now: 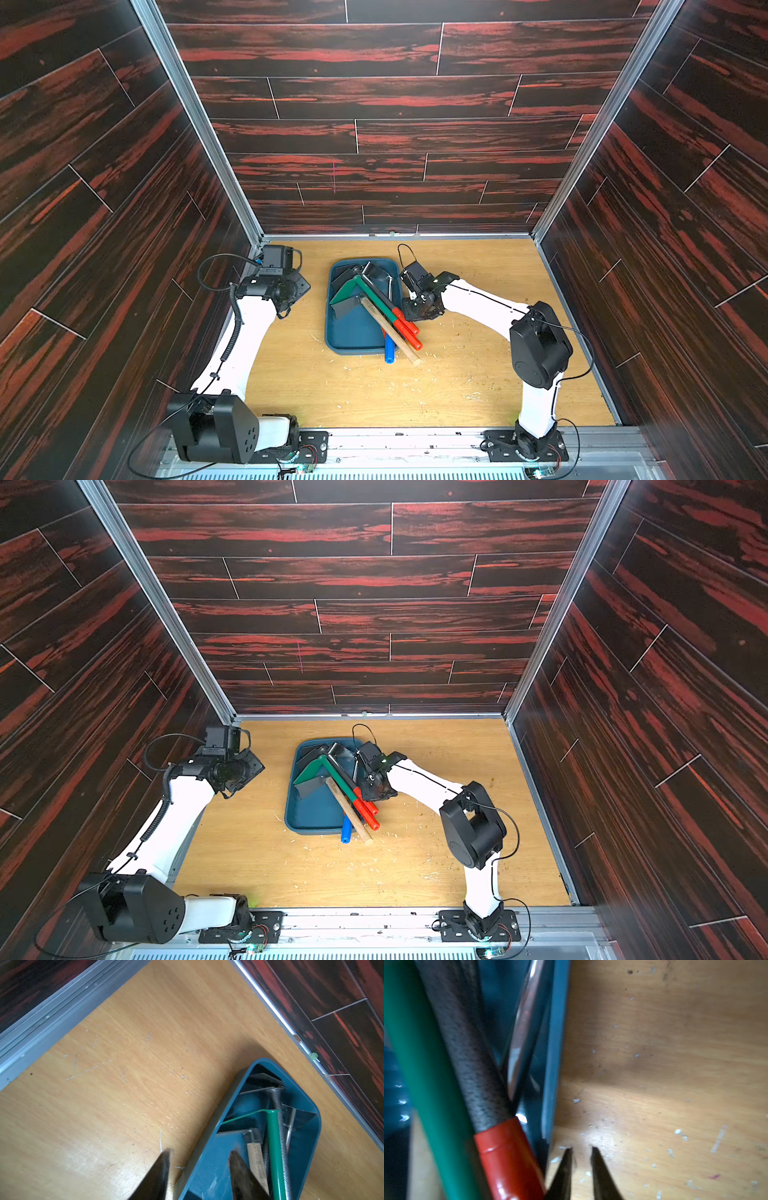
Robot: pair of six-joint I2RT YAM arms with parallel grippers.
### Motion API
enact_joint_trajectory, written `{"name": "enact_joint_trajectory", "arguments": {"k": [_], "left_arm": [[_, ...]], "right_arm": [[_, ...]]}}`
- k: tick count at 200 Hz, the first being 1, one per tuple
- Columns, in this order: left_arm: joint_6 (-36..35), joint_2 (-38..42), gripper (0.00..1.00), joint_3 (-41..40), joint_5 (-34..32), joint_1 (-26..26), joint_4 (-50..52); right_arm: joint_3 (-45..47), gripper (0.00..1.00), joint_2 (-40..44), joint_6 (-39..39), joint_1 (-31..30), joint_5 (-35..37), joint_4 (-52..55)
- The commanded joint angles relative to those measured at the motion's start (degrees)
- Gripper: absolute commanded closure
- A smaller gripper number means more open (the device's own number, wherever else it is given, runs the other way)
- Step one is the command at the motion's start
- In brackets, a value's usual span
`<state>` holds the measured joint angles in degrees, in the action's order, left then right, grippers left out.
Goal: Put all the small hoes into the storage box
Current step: Adjust the hoe in the storage box.
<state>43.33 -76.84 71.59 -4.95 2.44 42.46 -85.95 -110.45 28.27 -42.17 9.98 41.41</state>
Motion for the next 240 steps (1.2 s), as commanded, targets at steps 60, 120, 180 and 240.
{"name": "enact_joint_trajectory", "arguments": {"k": [60, 120, 180, 240], "left_arm": [[-3.55, 0.37, 0.45, 1.32, -4.56, 3.76, 1.14], [-4.44, 0.2, 0.45, 1.06, -5.44, 4.59, 0.75], [-5.99, -0.24, 0.45, -0.31, -6.14, 4.99, -2.08], [-12.68, -0.79, 0.45, -2.13, -10.61, 9.5, -7.17]], "right_arm": [[-3.81, 0.68, 5.73, -3.31, 1.98, 4.2, 0.28], [-3.96, 0.68, 4.33, -3.61, 5.28, 1.29, -2.55], [-2.78, 0.69, 4.14, -3.66, 5.54, 0.32, -2.47], [8.86, 0.65, 19.43, -2.57, 8.91, 6.13, -13.79]]}}
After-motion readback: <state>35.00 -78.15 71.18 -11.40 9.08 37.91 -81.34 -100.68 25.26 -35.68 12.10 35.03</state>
